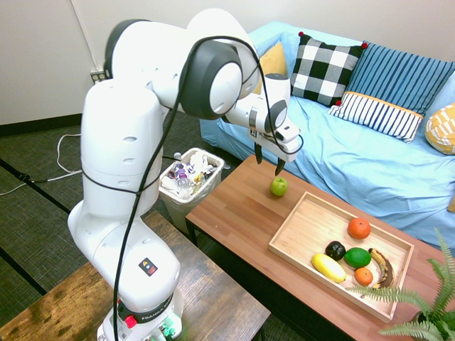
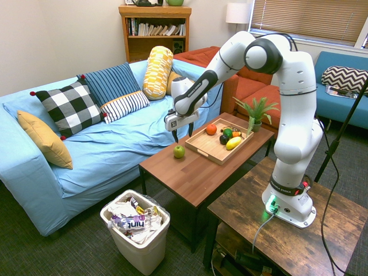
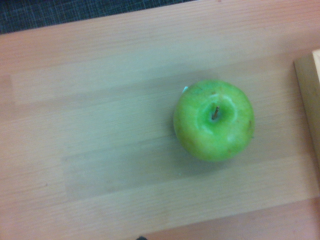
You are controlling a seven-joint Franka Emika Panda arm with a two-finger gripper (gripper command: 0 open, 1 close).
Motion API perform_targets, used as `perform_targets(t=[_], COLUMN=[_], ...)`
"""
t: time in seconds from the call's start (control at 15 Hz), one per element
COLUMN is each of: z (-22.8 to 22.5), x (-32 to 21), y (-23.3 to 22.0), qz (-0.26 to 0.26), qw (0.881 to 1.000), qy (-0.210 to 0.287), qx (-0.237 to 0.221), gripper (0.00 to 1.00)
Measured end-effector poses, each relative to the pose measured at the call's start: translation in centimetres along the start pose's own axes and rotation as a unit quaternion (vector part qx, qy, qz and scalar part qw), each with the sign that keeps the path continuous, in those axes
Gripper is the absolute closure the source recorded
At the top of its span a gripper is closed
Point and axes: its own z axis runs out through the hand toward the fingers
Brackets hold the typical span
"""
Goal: Put the apple in the tray
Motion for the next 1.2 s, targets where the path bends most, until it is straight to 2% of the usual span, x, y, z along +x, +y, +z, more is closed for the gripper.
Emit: perform_targets(t=[0.4,0.8,0.87,1.2], z=[7.1,11.1,11.4,11.8], x=[3.4,3.7,3.7,3.9], y=[-1.8,-2.1,-2.2,-2.9], qz=[0.031,0.031,0.029,0.028], qw=[0.999,0.998,0.998,0.998], qy=[-0.011,-0.029,-0.031,-0.034], qx=[-0.027,-0.041,-0.04,-0.035], gripper=[0.0,0.0,1.0,1.0])
